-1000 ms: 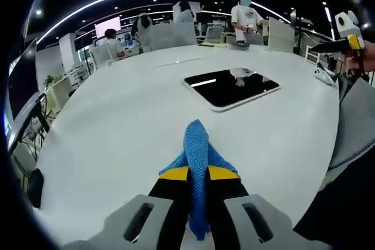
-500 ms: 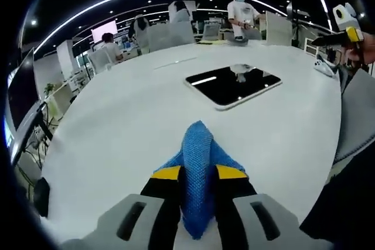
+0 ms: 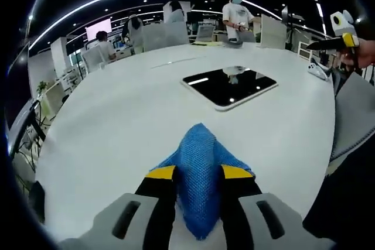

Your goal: Wipe the mirror surface with the cleaning cloth until all visible marks leave the cleaned area.

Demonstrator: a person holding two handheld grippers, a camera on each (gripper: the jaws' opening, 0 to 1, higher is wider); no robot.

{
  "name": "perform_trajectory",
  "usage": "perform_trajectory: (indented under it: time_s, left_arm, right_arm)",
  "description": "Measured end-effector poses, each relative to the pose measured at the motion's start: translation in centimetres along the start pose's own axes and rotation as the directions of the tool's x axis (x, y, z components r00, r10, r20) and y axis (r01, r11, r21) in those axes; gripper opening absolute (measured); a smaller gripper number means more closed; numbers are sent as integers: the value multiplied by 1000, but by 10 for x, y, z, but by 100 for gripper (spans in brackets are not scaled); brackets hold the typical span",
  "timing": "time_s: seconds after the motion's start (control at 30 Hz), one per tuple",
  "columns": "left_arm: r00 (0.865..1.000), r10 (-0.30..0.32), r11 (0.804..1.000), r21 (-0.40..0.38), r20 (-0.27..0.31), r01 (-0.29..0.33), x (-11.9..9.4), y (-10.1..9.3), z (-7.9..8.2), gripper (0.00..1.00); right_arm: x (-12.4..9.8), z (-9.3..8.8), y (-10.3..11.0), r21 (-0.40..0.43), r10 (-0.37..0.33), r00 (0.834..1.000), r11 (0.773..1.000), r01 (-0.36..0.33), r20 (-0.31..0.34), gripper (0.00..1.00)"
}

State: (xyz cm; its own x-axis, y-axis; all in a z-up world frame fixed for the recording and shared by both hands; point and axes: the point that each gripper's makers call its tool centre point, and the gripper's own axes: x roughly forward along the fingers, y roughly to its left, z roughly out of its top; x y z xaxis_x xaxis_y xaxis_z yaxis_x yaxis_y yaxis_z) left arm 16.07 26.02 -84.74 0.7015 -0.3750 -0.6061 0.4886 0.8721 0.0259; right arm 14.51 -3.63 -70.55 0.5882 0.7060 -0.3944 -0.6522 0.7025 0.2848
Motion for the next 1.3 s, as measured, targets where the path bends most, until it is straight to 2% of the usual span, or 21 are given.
perform_trajectory:
  time_s: [0.3,0.43,0.57,0.67,0.73,0.8,0.97,1.13,1.3]
  left_arm:
    - [999,-35,999,15,25,34,1,7,2,40]
    - [999,-36,999,5,32,36,3,16,2,51]
    - [998,-59,998,2,26,59,4,13,4,54]
    - [996,-82,997,4,22,82,4,6,4,62]
    - [997,-75,997,-4,4,75,3,5,5,63]
    - [998,-60,997,-46,-20,59,2,7,5,66]
    - [999,-47,997,-54,-9,47,-6,6,10,73]
    - [998,-43,997,-58,49,46,-19,2,29,74]
    - [988,-62,996,-49,142,70,-34,-10,65,79]
  right_arm:
    - [5,1,3,-6,1,1000,1000,-1,-10,98]
    - [7,2,4,-10,2,1000,1000,-2,-14,98]
    - [8,3,4,-15,4,1000,1000,-4,-18,98]
    - [8,3,4,-17,5,1000,1000,-6,-20,98]
    - [8,4,5,-20,6,1000,1000,-7,-19,98]
    - [7,4,4,-21,8,1000,1000,-8,-17,98]
    - [6,6,3,-26,8,1000,1000,-9,-11,98]
    - [6,5,3,-27,11,1000,1000,-12,-7,98]
    - [4,4,1,-24,11,1000,1000,-11,-3,99]
